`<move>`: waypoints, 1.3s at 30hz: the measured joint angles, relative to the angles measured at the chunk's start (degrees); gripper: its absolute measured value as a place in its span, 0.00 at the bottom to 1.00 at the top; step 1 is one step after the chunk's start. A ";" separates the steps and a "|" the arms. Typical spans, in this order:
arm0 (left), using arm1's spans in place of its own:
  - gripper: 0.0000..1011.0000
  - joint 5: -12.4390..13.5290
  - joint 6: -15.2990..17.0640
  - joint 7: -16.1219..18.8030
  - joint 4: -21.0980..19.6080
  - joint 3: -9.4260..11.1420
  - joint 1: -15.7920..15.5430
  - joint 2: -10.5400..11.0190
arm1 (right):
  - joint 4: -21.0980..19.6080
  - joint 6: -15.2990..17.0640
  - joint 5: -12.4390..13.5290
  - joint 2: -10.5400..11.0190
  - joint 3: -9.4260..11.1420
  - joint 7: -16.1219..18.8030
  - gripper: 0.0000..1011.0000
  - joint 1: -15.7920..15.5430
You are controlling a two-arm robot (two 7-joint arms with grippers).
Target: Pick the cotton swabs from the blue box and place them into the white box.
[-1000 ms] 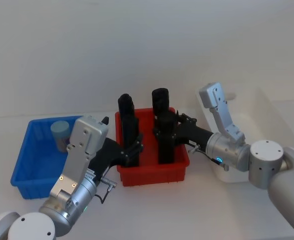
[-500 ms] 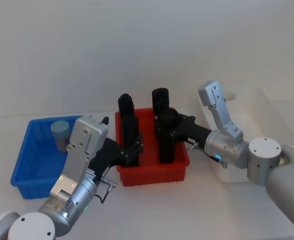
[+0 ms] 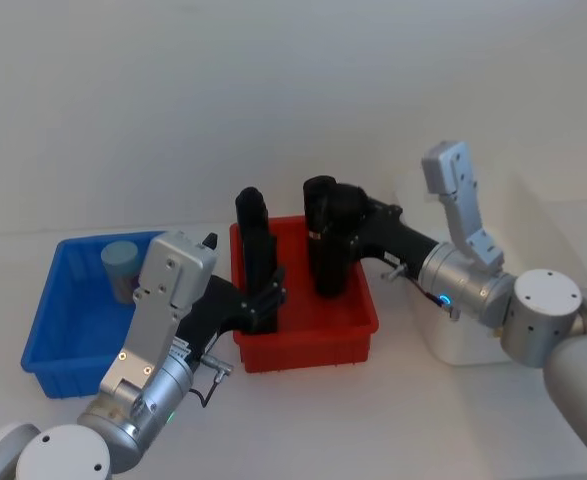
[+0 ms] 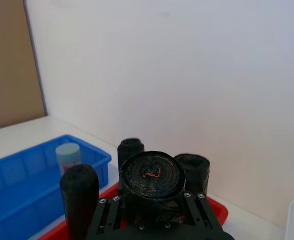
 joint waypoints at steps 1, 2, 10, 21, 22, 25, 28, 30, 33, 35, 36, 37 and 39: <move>0.99 0.00 0.00 0.00 0.00 0.00 0.00 0.00 | -2.85 0.34 0.49 0.40 0.21 -0.32 0.51 -1.33; 0.99 0.00 0.00 0.00 0.00 0.00 0.00 0.00 | -3.72 0.53 0.77 0.53 0.28 -0.50 0.51 -1.74; 0.99 0.00 0.00 0.00 0.00 0.00 0.00 0.00 | -16.28 2.43 3.25 2.33 1.10 -3.32 0.51 -7.65; 0.99 0.00 0.00 0.00 0.00 0.00 0.00 0.00 | -30.86 5.32 4.78 4.54 2.13 -10.90 0.50 -14.73; 0.99 0.00 0.00 0.00 0.00 0.00 0.00 0.00 | -31.66 5.49 4.81 4.69 2.22 -11.48 0.51 -15.14; 0.99 0.00 0.00 0.00 0.00 0.00 0.00 0.00 | -34.75 6.46 4.83 5.27 2.56 -14.22 0.51 -16.71; 0.99 0.00 0.00 0.00 0.00 0.00 0.00 0.00 | -37.42 7.39 4.81 5.84 2.90 -16.58 0.51 -18.08; 0.99 0.00 0.00 0.00 0.00 0.00 0.00 0.00 | -39.57 8.20 4.66 6.35 3.25 -18.33 0.51 -19.21; 0.99 0.00 0.00 0.00 0.00 0.00 0.00 0.00 | -42.22 9.34 4.39 7.10 3.74 -20.84 0.51 -20.66; 0.99 0.00 0.00 0.00 0.00 0.00 0.00 0.00 | -44.13 10.24 4.25 7.69 4.19 -22.58 0.51 -21.78; 0.99 0.00 0.00 0.00 0.00 0.00 0.00 0.00 | -44.49 10.53 4.21 7.82 4.28 -23.08 0.50 -21.99; 0.99 0.00 0.00 0.00 0.00 0.00 0.00 0.00 | -45.03 10.84 4.18 8.02 4.43 -23.56 0.51 -22.33; 0.99 0.00 0.00 0.00 0.00 0.00 0.00 0.00 | -46.68 11.72 4.13 8.67 4.89 -24.92 0.51 -23.39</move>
